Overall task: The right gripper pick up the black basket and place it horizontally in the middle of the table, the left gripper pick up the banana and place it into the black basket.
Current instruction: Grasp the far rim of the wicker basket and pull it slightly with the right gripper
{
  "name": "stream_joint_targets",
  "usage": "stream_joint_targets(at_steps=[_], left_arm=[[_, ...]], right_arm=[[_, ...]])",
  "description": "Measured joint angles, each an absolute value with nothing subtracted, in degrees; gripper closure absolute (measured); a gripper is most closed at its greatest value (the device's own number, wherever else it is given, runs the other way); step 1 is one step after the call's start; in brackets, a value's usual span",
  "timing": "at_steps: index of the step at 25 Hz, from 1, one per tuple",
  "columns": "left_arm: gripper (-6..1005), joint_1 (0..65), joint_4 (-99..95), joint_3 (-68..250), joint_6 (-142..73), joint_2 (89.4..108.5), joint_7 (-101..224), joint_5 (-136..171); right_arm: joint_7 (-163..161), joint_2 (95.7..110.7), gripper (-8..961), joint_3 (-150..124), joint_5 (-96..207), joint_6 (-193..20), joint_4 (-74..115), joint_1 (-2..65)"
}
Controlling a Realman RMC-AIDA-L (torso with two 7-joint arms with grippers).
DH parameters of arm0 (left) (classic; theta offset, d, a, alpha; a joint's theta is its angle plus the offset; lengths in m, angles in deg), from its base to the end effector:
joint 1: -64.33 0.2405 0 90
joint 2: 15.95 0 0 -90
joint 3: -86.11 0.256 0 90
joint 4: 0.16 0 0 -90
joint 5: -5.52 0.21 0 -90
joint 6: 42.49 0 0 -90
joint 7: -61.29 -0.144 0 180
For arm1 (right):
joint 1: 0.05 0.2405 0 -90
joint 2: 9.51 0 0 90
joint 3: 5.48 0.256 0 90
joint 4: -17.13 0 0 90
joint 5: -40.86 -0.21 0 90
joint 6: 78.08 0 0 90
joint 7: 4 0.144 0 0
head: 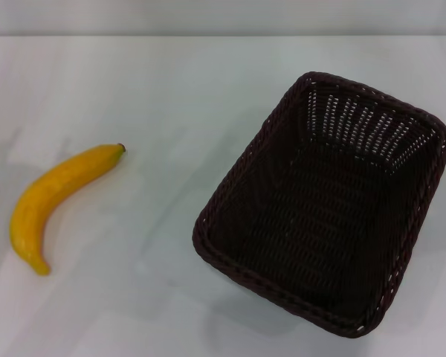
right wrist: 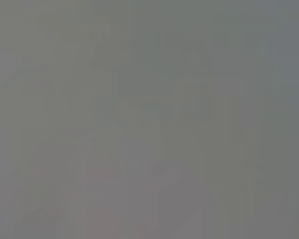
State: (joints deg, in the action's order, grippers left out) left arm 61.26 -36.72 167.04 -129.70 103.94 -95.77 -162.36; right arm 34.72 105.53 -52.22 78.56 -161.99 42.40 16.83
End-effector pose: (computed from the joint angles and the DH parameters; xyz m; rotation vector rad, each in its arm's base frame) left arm -0.2911 0.2599 0.0751 -1.4566 -0.1037 -1.1158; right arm 0.3265 0.3129 0.1319 -1.4673 0.2451 1.0681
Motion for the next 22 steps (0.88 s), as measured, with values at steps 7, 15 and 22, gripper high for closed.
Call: stream_joint_targets(at_steps=[7, 15, 22], left_arm=[[129, 61.2, -36.8, 167.0, -129.6, 103.94, -95.8, -162.4], [129, 61.0, -36.4, 167.0, -129.6, 103.94, -95.8, -162.4], [129, 60.7, -36.4, 167.5, -129.6, 103.80, -95.9, -162.3]], right_arm=[[34.8, 105.53, 325, -52.1, 78.6, -162.0, 42.5, 16.9], [34.8, 105.53, 329, -52.3, 78.8, -161.9, 42.6, 17.1], [35.1, 105.50, 333, -53.0, 79.2, -161.8, 42.7, 17.1]])
